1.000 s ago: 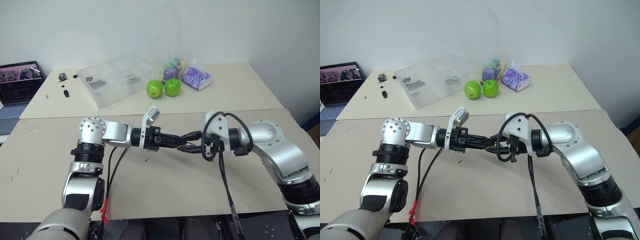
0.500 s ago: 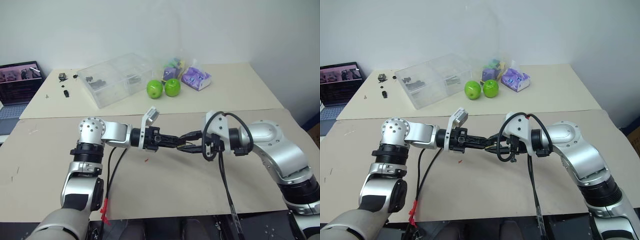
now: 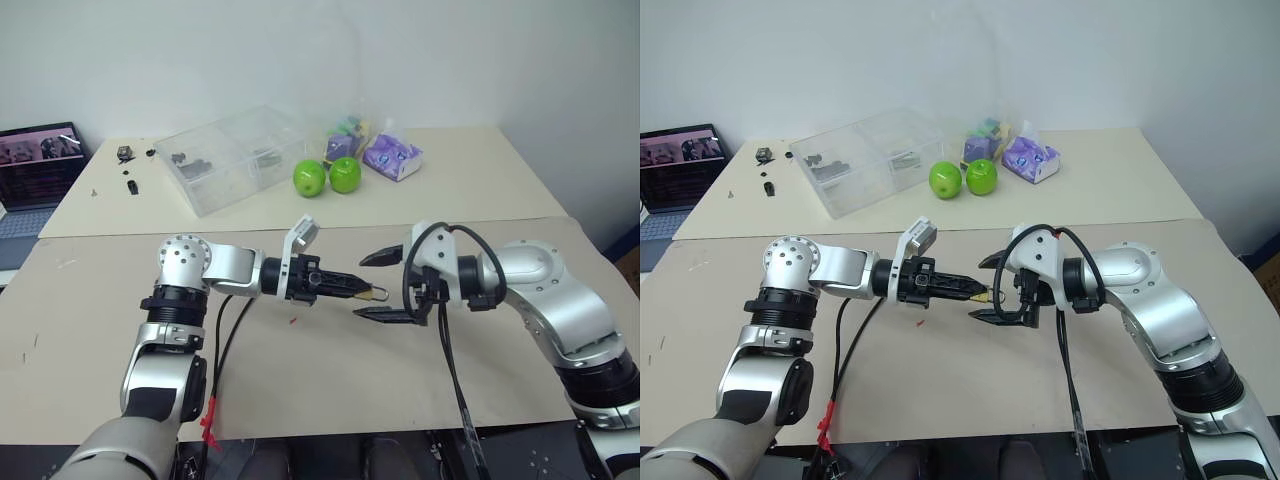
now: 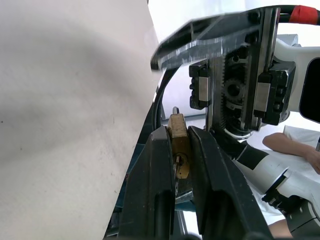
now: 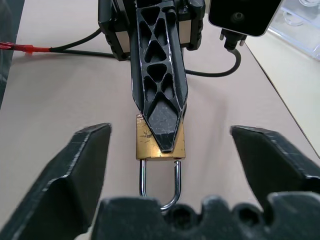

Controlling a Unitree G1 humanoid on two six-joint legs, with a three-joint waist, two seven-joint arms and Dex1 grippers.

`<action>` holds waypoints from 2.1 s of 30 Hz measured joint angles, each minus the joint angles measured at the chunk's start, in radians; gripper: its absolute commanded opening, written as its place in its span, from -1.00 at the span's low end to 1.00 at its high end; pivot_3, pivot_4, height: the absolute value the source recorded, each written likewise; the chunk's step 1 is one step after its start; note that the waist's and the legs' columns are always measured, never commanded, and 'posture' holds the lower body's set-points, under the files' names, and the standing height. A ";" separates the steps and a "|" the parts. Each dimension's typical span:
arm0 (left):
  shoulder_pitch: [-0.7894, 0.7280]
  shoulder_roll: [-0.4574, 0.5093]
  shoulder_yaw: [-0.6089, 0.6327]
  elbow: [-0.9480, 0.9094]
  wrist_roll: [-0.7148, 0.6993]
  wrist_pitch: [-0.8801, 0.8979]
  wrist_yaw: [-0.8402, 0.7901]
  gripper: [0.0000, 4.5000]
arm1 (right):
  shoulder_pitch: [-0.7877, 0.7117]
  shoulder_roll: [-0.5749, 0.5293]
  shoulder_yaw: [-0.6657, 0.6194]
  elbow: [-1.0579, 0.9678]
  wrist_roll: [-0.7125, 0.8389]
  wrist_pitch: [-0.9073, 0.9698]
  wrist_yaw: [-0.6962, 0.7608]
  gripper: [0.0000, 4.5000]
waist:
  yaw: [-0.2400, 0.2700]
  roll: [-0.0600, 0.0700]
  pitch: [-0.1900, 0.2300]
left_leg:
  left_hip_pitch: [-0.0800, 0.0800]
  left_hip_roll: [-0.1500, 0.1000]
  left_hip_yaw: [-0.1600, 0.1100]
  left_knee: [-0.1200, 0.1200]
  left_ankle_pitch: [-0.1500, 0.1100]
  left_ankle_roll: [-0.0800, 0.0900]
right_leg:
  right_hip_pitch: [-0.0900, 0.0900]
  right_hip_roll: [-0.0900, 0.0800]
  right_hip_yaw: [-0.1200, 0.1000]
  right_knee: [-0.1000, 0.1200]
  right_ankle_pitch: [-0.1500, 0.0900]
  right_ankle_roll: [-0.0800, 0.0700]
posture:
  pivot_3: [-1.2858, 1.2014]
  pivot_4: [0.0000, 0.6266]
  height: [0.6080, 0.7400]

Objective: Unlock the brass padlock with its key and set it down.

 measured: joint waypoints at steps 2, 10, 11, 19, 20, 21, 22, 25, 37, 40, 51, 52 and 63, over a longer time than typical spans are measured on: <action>-0.005 0.001 0.000 0.001 0.000 0.000 0.000 -0.99 | 0.027 -0.027 0.001 -0.005 -0.011 -0.005 0.004 0.99 | 0.001 0.000 0.000 | 0.000 0.000 0.000 0.000 0.000 0.000 | 0.000 0.000 0.000 0.000 0.000 0.000 | 0.03 -0.52 1.00; -0.060 0.038 0.059 0.047 0.004 0.000 -0.006 -0.99 | 0.162 -0.064 -0.032 0.073 -0.049 -0.049 -0.006 0.65 | 0.000 0.000 0.000 | 0.000 0.000 0.004 0.000 0.000 0.000 | 0.000 0.000 0.000 0.000 0.000 0.000 | 0.03 -0.52 1.00; -0.060 0.039 0.060 0.048 0.005 0.000 -0.007 -0.99 | 0.164 -0.064 -0.042 0.082 -0.049 -0.050 -0.011 0.48 | -0.001 0.000 0.000 | 0.000 0.000 0.004 0.000 0.000 0.000 | 0.000 0.000 0.001 0.000 0.000 0.000 | 0.03 -0.52 1.00; -0.055 0.033 0.058 0.051 0.014 0.000 -0.006 -0.99 | 0.136 -0.042 -0.084 0.079 0.008 -0.020 -0.022 -0.72 | 0.000 0.000 0.000 | 0.000 0.000 0.003 0.000 0.000 -0.001 | 0.000 0.000 0.001 -0.001 0.000 0.000 | 0.03 -0.52 1.00; -0.052 0.031 0.058 0.051 0.014 0.000 -0.006 -0.99 | 0.135 -0.039 -0.087 0.072 0.026 -0.006 -0.022 -0.88 | 0.000 0.000 0.000 | 0.000 0.000 0.003 0.000 0.000 -0.001 | 0.000 0.000 0.001 -0.001 0.000 0.000 | 0.03 -0.52 1.00; -0.049 0.028 0.057 0.050 0.014 0.000 -0.006 -0.99 | 0.135 -0.034 -0.093 0.063 0.046 0.009 -0.022 -1.00 | 0.001 0.000 0.000 | 0.000 0.000 0.003 0.000 0.000 -0.001 | 0.000 0.000 0.001 -0.001 0.000 0.000 | 0.03 -0.52 1.00; -0.047 0.026 0.057 0.050 0.014 0.000 -0.005 -0.99 | 0.132 -0.029 -0.099 0.053 0.066 0.025 -0.023 -1.00 | 0.001 0.000 0.000 | 0.000 0.000 0.003 0.000 0.000 -0.001 | 0.000 0.000 0.001 -0.001 0.000 0.000 | 0.03 -0.52 1.00; -0.045 0.022 0.055 0.044 0.014 0.000 -0.004 -0.99 | 0.107 -0.018 -0.124 0.024 0.122 0.075 -0.036 -1.00 | 0.001 0.000 0.000 | 0.000 0.000 0.002 0.000 0.000 0.000 | 0.000 0.000 0.001 0.000 0.000 0.000 | 0.03 -0.52 1.00; -0.048 0.009 0.061 0.040 0.043 0.000 -0.031 -0.99 | 0.110 -0.022 -0.158 0.006 0.192 0.120 -0.059 -1.00 | 0.001 0.000 0.000 | 0.000 0.000 0.004 0.000 0.000 0.000 | 0.000 0.000 0.001 -0.001 0.000 0.000 | 0.03 -0.52 1.00; -0.048 0.004 0.060 0.040 0.048 0.000 -0.035 -0.99 | 0.118 -0.028 -0.162 0.006 0.198 0.117 -0.056 -1.00 | 0.001 0.000 0.000 | 0.000 0.000 0.004 0.000 0.000 0.000 | 0.000 0.000 0.001 -0.001 0.000 0.000 | 0.03 -0.52 1.00; -0.047 -0.005 0.056 0.039 0.060 0.000 -0.036 -0.99 | 0.106 -0.029 -0.147 0.074 0.113 0.035 -0.062 -1.00 | 0.000 0.000 0.000 | 0.000 0.000 0.006 0.000 0.000 0.000 | 0.000 0.000 0.001 -0.001 0.000 0.000 | 0.03 -0.52 1.00; -0.047 -0.005 0.056 0.039 0.060 0.000 -0.036 -0.99 | 0.103 -0.027 -0.146 0.079 0.108 0.029 -0.062 -1.00 | 0.000 0.000 0.000 | 0.000 0.000 0.006 0.000 0.000 0.000 | 0.000 0.000 0.001 -0.001 0.000 0.000 | 0.03 -0.52 1.00; -0.037 0.027 0.035 0.027 0.044 0.000 -0.035 -0.99 | 0.063 -0.006 -0.118 0.104 0.083 0.023 -0.059 -1.00 | 0.001 0.000 0.000 | 0.000 0.000 0.005 0.000 0.000 0.000 | 0.000 0.000 0.001 -0.001 0.000 0.000 | 0.03 -0.52 1.00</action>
